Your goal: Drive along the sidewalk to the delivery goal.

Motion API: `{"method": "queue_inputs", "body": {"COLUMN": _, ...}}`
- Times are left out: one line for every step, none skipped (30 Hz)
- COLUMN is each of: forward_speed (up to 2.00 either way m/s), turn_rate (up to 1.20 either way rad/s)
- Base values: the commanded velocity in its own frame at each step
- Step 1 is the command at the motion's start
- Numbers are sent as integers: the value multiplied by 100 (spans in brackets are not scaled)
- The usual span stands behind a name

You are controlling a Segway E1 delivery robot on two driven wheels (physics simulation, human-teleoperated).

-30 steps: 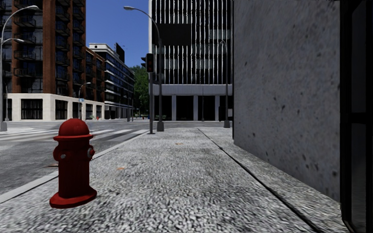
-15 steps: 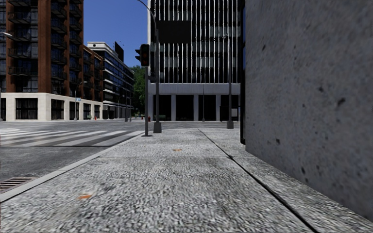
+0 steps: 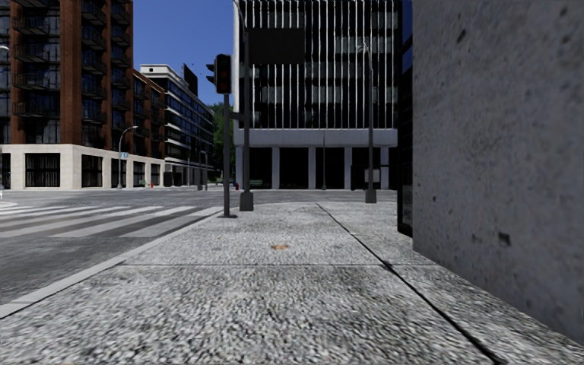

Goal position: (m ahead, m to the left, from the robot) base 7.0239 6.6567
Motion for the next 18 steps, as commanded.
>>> {"method": "queue_inputs", "body": {"forward_speed": 154, "turn_rate": 51}}
{"method": "queue_inputs", "body": {"forward_speed": 154, "turn_rate": 51}}
{"method": "queue_inputs", "body": {"forward_speed": 154, "turn_rate": 52}}
{"method": "queue_inputs", "body": {"forward_speed": 154, "turn_rate": 52}}
{"method": "queue_inputs", "body": {"forward_speed": 154, "turn_rate": 52}}
{"method": "queue_inputs", "body": {"forward_speed": 154, "turn_rate": 52}}
{"method": "queue_inputs", "body": {"forward_speed": 154, "turn_rate": 53}}
{"method": "queue_inputs", "body": {"forward_speed": 154, "turn_rate": 53}}
{"method": "queue_inputs", "body": {"forward_speed": 154, "turn_rate": 53}}
{"method": "queue_inputs", "body": {"forward_speed": 154, "turn_rate": 53}}
{"method": "queue_inputs", "body": {"forward_speed": 154, "turn_rate": 53}}
{"method": "queue_inputs", "body": {"forward_speed": 154, "turn_rate": 53}}
{"method": "queue_inputs", "body": {"forward_speed": 154, "turn_rate": 49}}
{"method": "queue_inputs", "body": {"forward_speed": 154, "turn_rate": 22}}
{"method": "queue_inputs", "body": {"forward_speed": 154, "turn_rate": 22}}
{"method": "queue_inputs", "body": {"forward_speed": 154, "turn_rate": 0}}
{"method": "queue_inputs", "body": {"forward_speed": 154, "turn_rate": 0}}
{"method": "queue_inputs", "body": {"forward_speed": 155, "turn_rate": 0}}
